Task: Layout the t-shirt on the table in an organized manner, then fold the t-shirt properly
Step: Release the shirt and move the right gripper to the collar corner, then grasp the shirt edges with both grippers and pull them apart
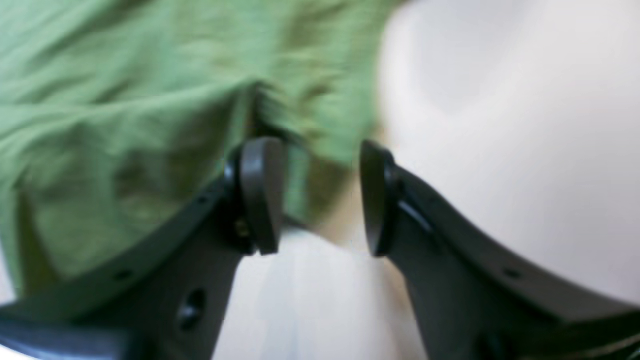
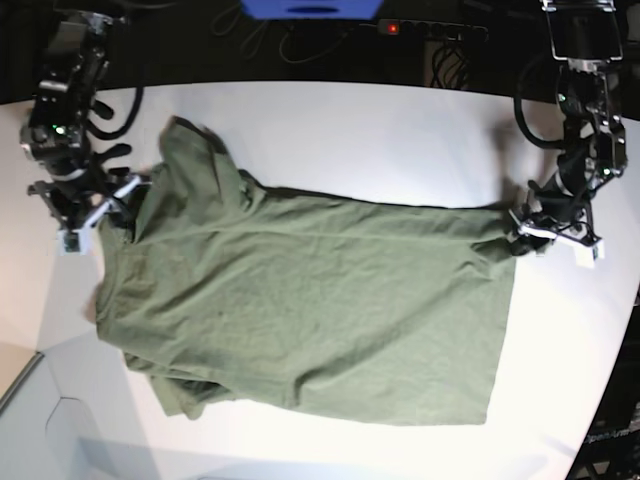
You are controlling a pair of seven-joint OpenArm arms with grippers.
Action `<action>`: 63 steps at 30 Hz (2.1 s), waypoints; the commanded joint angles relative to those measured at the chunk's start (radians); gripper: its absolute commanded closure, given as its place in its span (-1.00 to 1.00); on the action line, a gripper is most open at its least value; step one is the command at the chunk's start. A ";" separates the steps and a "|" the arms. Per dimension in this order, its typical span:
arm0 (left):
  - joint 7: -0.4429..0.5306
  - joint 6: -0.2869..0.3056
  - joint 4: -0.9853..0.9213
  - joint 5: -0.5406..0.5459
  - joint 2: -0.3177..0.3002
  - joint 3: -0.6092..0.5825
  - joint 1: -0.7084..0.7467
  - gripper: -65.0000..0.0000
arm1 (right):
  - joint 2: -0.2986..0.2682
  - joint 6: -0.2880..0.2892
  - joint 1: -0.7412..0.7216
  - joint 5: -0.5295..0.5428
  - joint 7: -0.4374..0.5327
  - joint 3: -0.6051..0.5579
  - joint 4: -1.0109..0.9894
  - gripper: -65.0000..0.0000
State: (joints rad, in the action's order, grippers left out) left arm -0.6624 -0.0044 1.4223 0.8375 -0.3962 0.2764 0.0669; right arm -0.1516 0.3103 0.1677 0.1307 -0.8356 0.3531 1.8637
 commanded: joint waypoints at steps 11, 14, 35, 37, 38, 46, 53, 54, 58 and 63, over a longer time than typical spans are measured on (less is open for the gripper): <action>0.006 0.004 0.237 0.016 0.069 0.252 0.107 0.07 | 0.126 -0.001 0.099 0.008 0.028 0.179 0.119 0.17; 0.006 0.004 0.237 0.016 0.075 0.291 0.103 0.07 | 0.171 0.076 0.112 0.008 0.023 0.140 0.119 0.17; 0.006 0.004 0.237 0.006 0.075 0.401 0.110 0.08 | 0.232 0.152 0.109 0.005 0.026 -0.061 -0.151 1.00; 0.006 0.004 0.237 0.006 0.075 0.415 0.107 0.08 | 0.232 0.152 0.151 0.005 0.028 -0.070 -0.132 1.00; 0.006 0.004 0.237 0.006 0.073 0.421 0.106 0.08 | 0.234 0.152 0.172 0.005 0.028 -0.073 -0.111 1.00; 0.008 0.004 0.237 0.007 0.073 0.426 0.069 0.08 | 0.229 0.155 0.378 0.005 0.028 -0.113 0.118 1.00; 0.006 0.004 0.237 0.015 0.076 0.418 0.041 0.07 | 0.205 0.155 0.412 0.007 0.028 -0.105 0.169 1.00; 0.006 0.004 0.237 0.015 0.076 0.418 0.040 0.07 | 0.197 0.155 0.410 0.008 0.028 -0.105 0.167 1.00; 0.006 0.004 0.234 0.016 0.089 0.415 0.009 0.07 | 0.197 0.155 0.330 0.008 0.029 -0.108 0.164 1.00; 0.006 0.004 0.165 0.013 0.099 0.338 -0.037 0.07 | 0.197 0.155 0.217 0.007 0.022 -0.110 0.092 1.00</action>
State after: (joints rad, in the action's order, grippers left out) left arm -0.6762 -0.0032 1.5700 0.8371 -0.2802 0.6064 0.0380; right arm 0.0498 0.4561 0.3714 0.1379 -0.8146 0.2420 1.9423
